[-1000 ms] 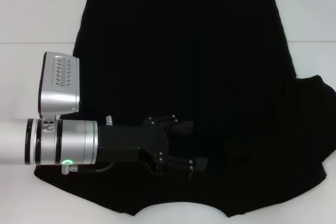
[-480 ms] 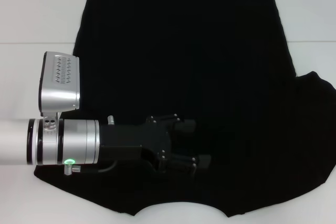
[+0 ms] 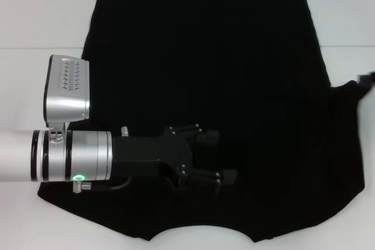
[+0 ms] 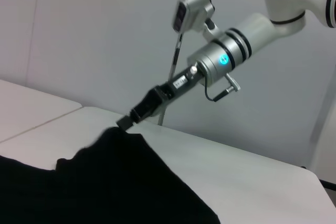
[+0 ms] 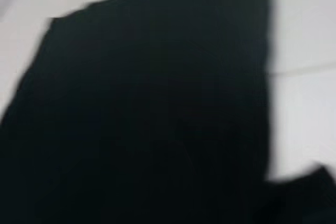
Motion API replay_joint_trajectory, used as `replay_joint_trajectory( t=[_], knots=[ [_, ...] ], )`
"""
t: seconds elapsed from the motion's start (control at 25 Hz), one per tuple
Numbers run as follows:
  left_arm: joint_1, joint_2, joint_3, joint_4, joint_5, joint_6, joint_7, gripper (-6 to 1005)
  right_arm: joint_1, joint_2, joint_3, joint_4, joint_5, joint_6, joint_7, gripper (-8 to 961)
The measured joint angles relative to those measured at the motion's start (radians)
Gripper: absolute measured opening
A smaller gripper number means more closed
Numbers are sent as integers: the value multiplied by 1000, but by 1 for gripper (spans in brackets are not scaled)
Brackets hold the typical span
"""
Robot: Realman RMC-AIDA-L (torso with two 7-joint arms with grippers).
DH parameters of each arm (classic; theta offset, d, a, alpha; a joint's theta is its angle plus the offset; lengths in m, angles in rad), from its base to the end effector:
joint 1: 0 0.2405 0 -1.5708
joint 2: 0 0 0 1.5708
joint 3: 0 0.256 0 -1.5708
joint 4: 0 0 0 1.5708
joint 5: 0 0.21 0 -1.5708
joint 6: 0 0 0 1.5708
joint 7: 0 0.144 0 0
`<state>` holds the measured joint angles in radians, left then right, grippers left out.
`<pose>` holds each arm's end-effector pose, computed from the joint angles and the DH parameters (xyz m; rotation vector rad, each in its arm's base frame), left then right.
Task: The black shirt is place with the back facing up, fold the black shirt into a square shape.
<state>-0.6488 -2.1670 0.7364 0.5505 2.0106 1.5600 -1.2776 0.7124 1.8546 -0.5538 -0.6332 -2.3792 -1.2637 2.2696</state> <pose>-0.2070 0.3274 -0.0591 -2.9065 -0.4561 -0.8208 0.3024 0.4164 0.1044 -2.0995 1.4902 0.3482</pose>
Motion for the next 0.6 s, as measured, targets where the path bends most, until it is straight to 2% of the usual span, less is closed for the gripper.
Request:
replay_joint_trajectory(
  t=[0.32, 0.44, 0.6],
  knots=[
    [0, 1, -2, 0, -4, 0, -6, 949, 124, 62, -175, 7, 3, -46, 11, 100],
    [2, 2, -6, 1, -4, 0, -14, 949, 145, 84, -224, -16, 6, -80, 9, 119],
    [6, 3, -24, 1, -4, -1, -15, 949, 149, 105, -227, -60, 9, -110, 0, 145]
  ],
)
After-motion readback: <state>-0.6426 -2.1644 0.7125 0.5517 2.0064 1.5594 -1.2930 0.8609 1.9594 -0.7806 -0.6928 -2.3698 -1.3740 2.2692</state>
